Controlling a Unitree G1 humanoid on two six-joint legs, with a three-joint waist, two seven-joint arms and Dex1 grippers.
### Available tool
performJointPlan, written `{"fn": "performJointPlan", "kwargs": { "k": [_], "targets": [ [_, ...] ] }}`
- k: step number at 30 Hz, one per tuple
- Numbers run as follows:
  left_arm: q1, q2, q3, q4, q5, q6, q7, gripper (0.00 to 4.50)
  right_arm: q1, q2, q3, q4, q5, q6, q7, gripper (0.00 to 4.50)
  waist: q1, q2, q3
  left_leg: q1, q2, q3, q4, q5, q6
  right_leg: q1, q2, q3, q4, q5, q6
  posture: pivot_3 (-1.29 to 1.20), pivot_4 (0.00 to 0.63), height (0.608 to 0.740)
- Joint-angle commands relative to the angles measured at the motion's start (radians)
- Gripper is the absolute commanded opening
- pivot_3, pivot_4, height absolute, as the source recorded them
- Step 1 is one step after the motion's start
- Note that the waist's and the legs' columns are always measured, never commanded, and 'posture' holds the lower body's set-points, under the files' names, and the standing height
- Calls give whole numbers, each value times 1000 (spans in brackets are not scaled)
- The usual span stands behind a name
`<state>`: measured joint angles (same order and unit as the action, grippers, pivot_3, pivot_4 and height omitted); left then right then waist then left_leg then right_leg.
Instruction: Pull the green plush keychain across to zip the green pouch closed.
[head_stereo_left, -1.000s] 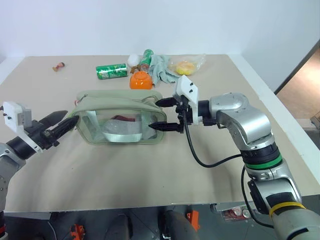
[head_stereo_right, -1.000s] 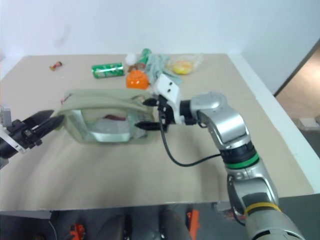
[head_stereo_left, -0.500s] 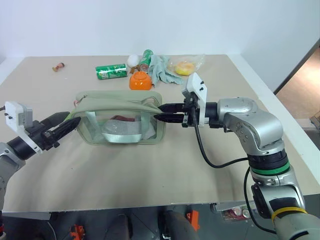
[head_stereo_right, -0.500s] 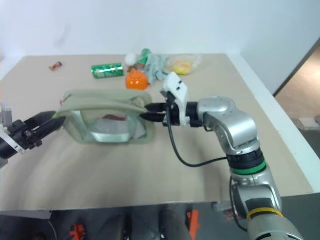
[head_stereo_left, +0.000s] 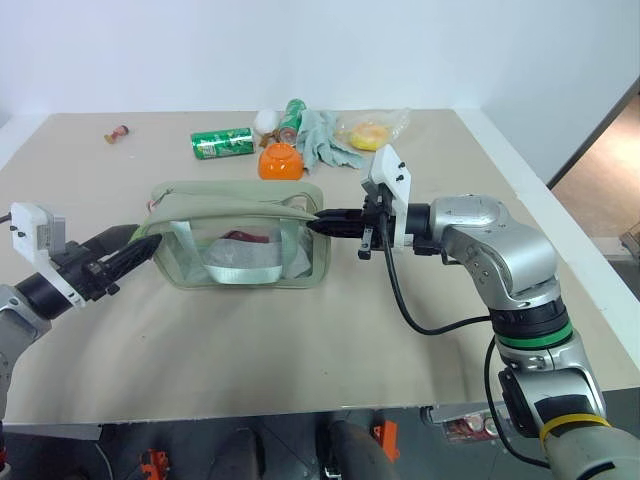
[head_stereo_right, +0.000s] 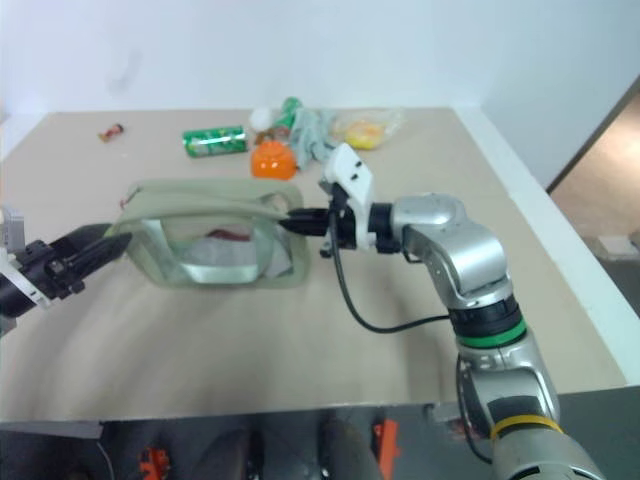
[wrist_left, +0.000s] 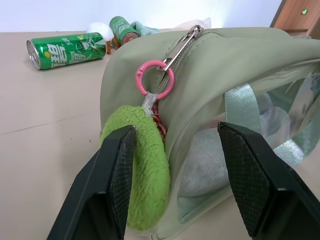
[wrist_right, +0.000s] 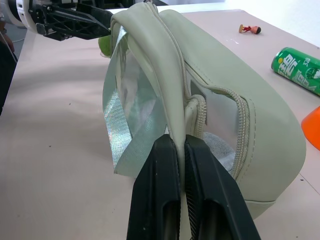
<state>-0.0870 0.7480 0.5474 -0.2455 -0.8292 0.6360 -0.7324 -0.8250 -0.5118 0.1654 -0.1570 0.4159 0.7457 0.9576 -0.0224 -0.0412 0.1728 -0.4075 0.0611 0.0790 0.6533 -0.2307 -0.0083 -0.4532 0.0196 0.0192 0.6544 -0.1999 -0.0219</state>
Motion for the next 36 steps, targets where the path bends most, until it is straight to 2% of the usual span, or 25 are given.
{"fn": "performJointPlan", "kwargs": {
  "k": [1, 4, 7, 16, 31, 32, 33, 36],
  "targets": [
    [-5, 10, 68, 5, -40, 16, 22, 2724, -1, -16, 2, -22, -7, -28, 11, 22, 0, 0, 0, 0, 0, 0, 0, 0, 0, 0, 0, 0, 0, 0, 0, 0, 150, 740],
    [16, 22, 99, -9, -83, 46, 11, 2724, 3, -24, 2, -25, -8, -29, 13, 22, 0, 0, 0, 0, 0, 0, 0, 0, 0, 0, 0, 0, 0, 0, 0, 0, 150, 740],
    [51, 38, 124, 12, -48, 32, 11, 2724, 10, -31, 0, -32, -7, -27, 14, 22, 0, 0, 0, 0, 0, 0, 0, 0, 0, 0, 0, 0, 0, 0, 0, 0, 150, 740],
    [19, 31, 49, 20, 22, -19, -6, 2724, 8, -39, 6, -21, -18, -42, 20, 22, 1, 0, 0, 0, 0, 0, 1, 0, 0, 0, 0, 0, 1, 0, 0, 0, 150, 740],
    [2, 22, 3, 76, 122, -101, -20, 2724, 4, -40, 12, -10, -30, -55, 17, 22, 1, 0, 0, 1, 0, 0, 1, 0, 0, 0, 0, 0, 2, 0, 0, 0, 150, 740],
    [-2, 20, 4, 80, 128, -109, -20, 2194, 4, -39, 13, -9, -31, -56, 18, 0, 1, 0, 0, 1, 0, 0, 1, 0, 0, 0, 0, 0, 2, 0, 0, 0, 150, 740],
    [-5, 20, 4, 85, 134, -116, -19, 2018, 5, -39, 13, -9, -32, -57, 18, 0, 1, 0, 0, 1, 0, 0, 1, 0, 0, 0, 0, 0, 2, 0, 0, 0, 150, 740],
    [-15, 19, 7, 100, 149, -135, -17, 891, 2, -38, 15, -2, -35, -61, 20, 0, 1, 0, 0, 1, 0, 1, 1, 0, 0, 0, 0, 0, 2, 0, 0, 0, 150, 740]
  ]
}}
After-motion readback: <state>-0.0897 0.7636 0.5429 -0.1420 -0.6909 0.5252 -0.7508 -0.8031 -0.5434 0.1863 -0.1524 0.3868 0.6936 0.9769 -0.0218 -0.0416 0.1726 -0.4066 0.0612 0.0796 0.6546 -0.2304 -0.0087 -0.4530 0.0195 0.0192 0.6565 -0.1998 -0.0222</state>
